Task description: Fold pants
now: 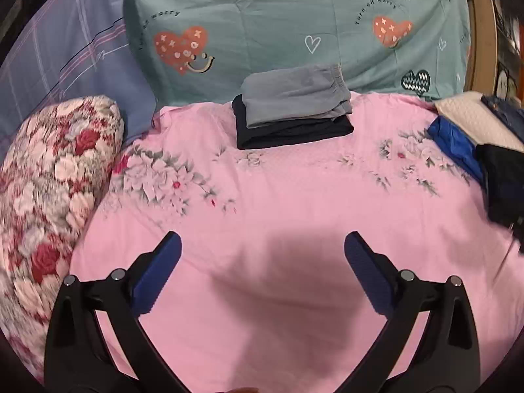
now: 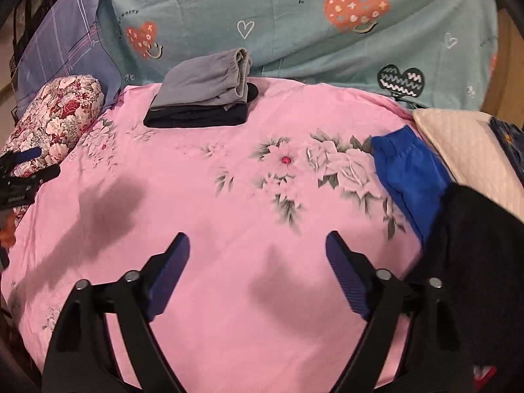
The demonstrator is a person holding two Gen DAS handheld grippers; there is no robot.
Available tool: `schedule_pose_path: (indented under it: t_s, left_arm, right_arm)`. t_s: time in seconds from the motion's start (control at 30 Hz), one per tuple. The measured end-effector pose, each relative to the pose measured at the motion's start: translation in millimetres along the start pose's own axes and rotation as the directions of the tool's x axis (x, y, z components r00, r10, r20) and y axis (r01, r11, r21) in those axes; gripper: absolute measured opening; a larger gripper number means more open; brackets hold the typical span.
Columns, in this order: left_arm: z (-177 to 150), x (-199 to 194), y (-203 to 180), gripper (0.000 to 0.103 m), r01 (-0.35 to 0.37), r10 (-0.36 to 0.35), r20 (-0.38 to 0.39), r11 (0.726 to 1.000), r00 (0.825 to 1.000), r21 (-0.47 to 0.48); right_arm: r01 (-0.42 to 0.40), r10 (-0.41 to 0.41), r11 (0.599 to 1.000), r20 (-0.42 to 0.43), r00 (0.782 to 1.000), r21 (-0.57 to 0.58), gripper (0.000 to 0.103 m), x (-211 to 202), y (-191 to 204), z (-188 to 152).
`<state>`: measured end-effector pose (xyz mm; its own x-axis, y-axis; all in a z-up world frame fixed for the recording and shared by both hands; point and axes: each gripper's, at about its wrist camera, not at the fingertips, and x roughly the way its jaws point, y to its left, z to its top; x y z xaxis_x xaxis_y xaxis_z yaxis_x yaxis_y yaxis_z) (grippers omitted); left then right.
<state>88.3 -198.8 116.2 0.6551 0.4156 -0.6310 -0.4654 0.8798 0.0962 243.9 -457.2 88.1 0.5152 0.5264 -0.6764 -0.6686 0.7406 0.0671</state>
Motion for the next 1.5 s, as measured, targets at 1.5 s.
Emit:
schedule_pose_path:
  t_s: [1.5]
  left_arm:
    - [-17,25,-29,0.101,-0.075,0.073,-0.028,0.994,0.997,-0.079]
  right_arm:
    - [-0.040,0.046,0.999,0.177,0.983,-0.037,0.096,12,93,-30]
